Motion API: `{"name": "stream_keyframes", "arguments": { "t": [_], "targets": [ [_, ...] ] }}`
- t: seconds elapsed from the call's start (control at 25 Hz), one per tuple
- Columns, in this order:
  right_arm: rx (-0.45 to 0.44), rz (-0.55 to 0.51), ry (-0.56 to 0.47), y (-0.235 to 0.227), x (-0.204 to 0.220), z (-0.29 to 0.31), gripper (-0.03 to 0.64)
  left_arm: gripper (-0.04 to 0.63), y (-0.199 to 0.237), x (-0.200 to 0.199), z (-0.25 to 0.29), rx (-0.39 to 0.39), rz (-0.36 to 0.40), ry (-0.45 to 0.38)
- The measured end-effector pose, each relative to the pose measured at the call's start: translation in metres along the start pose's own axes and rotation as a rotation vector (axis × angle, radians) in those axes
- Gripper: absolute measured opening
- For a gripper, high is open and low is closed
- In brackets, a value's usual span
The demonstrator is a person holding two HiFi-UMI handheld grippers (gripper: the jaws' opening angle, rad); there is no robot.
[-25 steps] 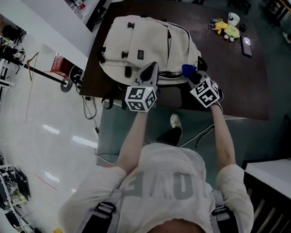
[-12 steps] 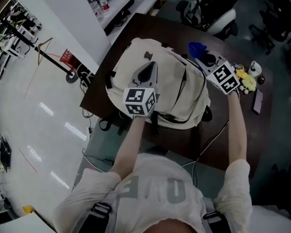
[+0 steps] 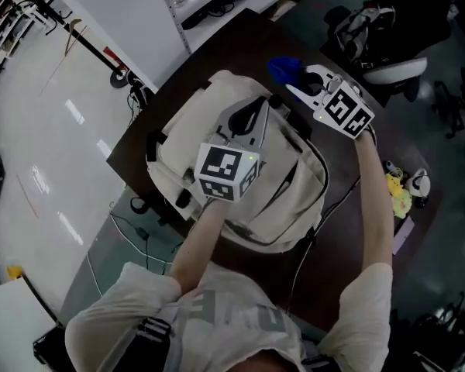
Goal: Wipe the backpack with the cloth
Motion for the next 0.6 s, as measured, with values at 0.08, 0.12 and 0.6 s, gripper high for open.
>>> {"name": "stream_keyframes", "arguments": {
  "t": [0.08, 0.12, 0.6],
  "targets": [
    [-0.056, -0.027, -0.016, -0.006, 0.007, 0.014, 0.041, 0.003, -0.007, 0.001, 0.014, 0.006, 0.02, 0.012],
    [-0.079, -0.038, -0.024, -0.009, 0.01, 0.023, 0.041, 0.003, -0.007, 0.002, 0.017, 0.003, 0.012, 0.011],
    [-0.419, -0.24, -0.157, 0.003, 0.021, 0.144, 0.041, 0.003, 0.013, 0.007, 0.043, -0.059, -0.152, 0.008]
  ]
}}
Point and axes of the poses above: the fingertips, and each gripper's own axes: z forward along the fingers, y to its left, x out of its underside, the point moved 4 cm from there along -z, backward along the fingers, and after that the axes turned 7 degrees about y, right-handed, at the moved point
